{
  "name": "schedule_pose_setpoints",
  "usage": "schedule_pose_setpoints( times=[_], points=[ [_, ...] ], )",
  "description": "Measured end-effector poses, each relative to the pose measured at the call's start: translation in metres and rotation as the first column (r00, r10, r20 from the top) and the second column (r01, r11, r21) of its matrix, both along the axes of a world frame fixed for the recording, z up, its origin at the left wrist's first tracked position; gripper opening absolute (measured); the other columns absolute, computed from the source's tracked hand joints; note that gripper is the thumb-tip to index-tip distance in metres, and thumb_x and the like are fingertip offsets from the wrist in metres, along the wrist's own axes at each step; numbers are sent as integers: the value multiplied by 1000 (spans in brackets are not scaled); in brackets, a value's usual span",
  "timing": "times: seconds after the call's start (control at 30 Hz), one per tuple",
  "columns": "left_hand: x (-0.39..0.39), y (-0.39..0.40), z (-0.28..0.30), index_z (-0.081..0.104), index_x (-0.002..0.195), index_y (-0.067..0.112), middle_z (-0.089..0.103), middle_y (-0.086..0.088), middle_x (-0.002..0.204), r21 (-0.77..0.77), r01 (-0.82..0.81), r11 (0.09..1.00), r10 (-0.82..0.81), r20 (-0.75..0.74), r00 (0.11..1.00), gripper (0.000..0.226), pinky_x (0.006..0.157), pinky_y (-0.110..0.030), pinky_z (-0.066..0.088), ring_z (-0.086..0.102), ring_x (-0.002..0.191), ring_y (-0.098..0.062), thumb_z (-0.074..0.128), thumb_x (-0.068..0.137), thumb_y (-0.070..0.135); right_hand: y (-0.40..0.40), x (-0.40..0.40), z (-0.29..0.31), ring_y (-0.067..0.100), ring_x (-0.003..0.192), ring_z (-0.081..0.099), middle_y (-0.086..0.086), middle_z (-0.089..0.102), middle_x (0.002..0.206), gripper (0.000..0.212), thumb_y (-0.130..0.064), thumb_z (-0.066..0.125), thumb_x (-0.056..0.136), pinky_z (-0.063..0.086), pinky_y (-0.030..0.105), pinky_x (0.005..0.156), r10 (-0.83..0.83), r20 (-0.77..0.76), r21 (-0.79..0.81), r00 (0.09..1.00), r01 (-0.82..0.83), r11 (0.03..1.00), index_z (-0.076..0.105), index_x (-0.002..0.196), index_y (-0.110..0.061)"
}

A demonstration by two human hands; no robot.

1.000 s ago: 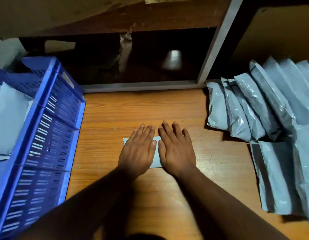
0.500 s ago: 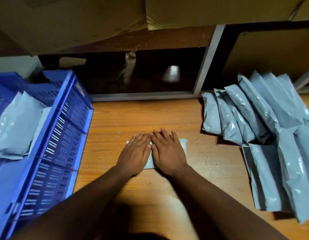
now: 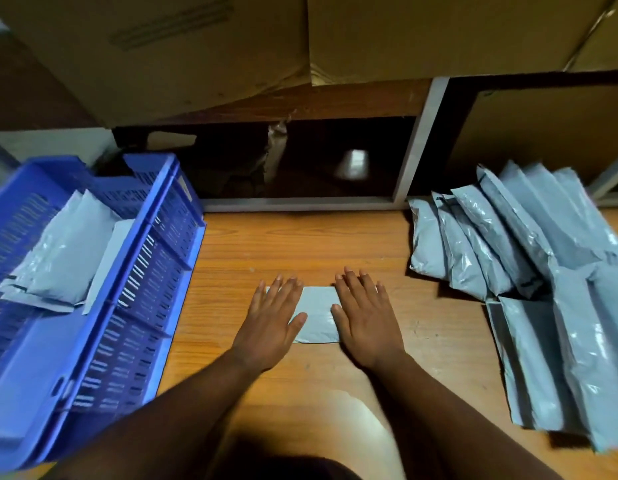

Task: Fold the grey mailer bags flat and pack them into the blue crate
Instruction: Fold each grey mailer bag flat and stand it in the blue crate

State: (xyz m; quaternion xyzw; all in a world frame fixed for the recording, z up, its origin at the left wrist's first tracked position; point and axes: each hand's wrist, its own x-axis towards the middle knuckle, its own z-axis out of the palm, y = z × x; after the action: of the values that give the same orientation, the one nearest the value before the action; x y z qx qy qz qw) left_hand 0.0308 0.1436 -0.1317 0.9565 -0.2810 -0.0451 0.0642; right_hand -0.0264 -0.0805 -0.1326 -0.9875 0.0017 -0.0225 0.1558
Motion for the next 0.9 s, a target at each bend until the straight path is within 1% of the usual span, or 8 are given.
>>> schedule_pose_setpoints(
  times=[0.1, 0.2, 0.33, 0.5, 0.6, 0.7, 0.8, 0.9],
  points=[
    [-1, -2, 4, 5, 164, 25, 7, 6, 172, -11, -27, 1000, 26, -81, 996, 75, 126, -38, -10, -1, 158, -16, -1, 99, 63, 3, 4, 4, 28, 152, 28, 1, 33, 166, 59, -48, 20, 108, 17, 52, 124, 2, -13, -11, 1000, -2, 1000, 34, 159, -22],
    [5, 1, 27, 20, 162, 26, 28, 5, 166, -13, 16, 1000, -18, -102, 995, 75, 123, -41, -17, 15, 155, -13, 15, 100, 69, -6, 6, 19, 25, 142, 41, 1, 48, 155, 70, -60, 20, 101, 20, 52, 121, 66, -82, -13, 994, -67, 998, 38, 157, -23],
    [6, 12, 63, 48, 149, 21, 57, 1, 141, -10, 189, 982, -188, 34, 982, 71, 125, -49, -11, 42, 140, -15, 54, 93, 64, -12, 3, 57, 27, 118, 59, 3, 57, 137, 86, -67, 54, 90, 46, 40, 93, 163, -154, 40, 975, -158, 987, 26, 161, -27],
    [16, 32, 100, 61, 133, 19, 60, 1, 123, -80, 334, 939, -305, 259, 917, 57, 124, -55, 8, 54, 125, -18, 78, 84, 44, 20, 11, 100, 22, 107, 63, -6, 67, 123, 51, -57, 69, 84, 51, 35, 79, 254, -180, 105, 950, -239, 965, 59, 130, -36],
    [34, 56, 129, 58, 138, 14, 56, -4, 140, -180, 383, 906, -318, 309, 896, 55, 120, -57, 25, 47, 138, -23, 72, 91, 37, 43, 18, 124, 17, 98, 67, -12, 72, 114, 47, -56, 73, 80, 51, 34, 73, 158, -58, 222, 986, -142, 965, 64, 122, -36],
    [50, 85, 168, 52, 147, 11, 44, -7, 157, -259, 381, 888, -272, 373, 887, 58, 124, -49, 23, 32, 151, -23, 60, 97, 39, 75, 31, 149, 10, 90, 65, -17, 71, 107, 41, -53, 77, 80, 43, 30, 69, 40, 66, 352, 997, -61, 934, 66, 117, -37],
    [68, 127, 198, 50, 148, 6, 43, -9, 159, -395, 356, 847, -159, 451, 878, 52, 125, -44, 23, 32, 152, -22, 54, 103, 32, 117, 52, 172, 3, 92, 64, -20, 71, 106, 47, -58, 77, 80, 49, 32, 75, -63, 141, 446, 988, -7, 895, 67, 119, -35],
    [94, 181, 205, 54, 143, 3, 49, -11, 153, -572, 230, 787, 29, 407, 913, 41, 123, -36, 25, 39, 146, -22, 49, 105, 15, 157, 73, 193, 6, 98, 66, -17, 72, 109, 49, -57, 80, 79, 55, 36, 85, -172, 212, 490, 962, 48, 871, 68, 119, -30]
  ],
)
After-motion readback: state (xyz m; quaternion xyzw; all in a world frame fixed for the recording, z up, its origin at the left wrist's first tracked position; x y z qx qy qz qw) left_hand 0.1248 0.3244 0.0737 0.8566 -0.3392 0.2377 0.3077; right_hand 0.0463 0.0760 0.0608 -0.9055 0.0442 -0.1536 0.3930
